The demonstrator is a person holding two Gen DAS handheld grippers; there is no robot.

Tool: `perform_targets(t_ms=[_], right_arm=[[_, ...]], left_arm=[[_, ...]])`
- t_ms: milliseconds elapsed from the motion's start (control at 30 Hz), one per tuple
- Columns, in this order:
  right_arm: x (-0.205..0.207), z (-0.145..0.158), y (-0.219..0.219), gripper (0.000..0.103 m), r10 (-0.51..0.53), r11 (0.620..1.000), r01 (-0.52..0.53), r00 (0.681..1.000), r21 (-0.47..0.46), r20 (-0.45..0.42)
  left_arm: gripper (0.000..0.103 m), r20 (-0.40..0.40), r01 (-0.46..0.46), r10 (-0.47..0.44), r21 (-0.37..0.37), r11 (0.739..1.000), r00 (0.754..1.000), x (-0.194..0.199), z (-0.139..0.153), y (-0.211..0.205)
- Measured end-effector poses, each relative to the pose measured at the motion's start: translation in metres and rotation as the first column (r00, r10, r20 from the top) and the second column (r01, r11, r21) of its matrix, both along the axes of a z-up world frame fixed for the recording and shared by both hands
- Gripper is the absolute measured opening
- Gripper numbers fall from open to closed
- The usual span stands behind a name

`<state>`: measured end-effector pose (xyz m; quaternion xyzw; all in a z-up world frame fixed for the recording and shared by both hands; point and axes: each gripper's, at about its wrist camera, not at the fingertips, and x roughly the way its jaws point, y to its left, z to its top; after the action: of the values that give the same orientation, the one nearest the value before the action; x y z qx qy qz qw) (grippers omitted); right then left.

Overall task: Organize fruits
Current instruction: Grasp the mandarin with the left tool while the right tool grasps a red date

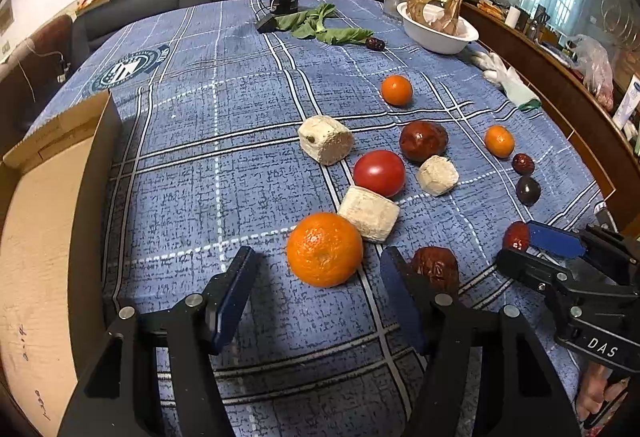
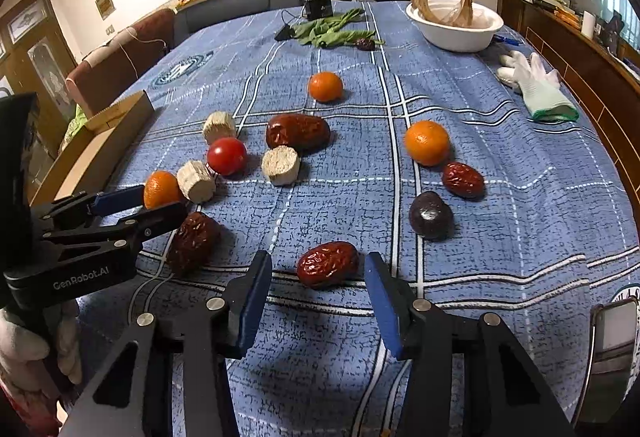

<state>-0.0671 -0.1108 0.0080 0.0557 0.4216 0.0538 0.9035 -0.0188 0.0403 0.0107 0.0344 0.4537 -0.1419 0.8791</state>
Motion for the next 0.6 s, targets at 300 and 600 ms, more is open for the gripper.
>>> perform_targets(t_ms=[300,600], right_arm=[[0.001,-0.002,0.004,0.034,-0.016,0.999,0.016,1.000,-0.049,0.000],[-0.011,0.008,0.011,0.034,-0.003,0.998,0.005,1.000,-0.066,0.026]], left_arm=[[0.033,0.052,0.018,-0.022,0.079,0.997,0.998,-0.004,0.000,-0.013],[0.033,0.079,-0.006,0.000,0.073,0.997,0.997,-0.019,0.012,-0.009]])
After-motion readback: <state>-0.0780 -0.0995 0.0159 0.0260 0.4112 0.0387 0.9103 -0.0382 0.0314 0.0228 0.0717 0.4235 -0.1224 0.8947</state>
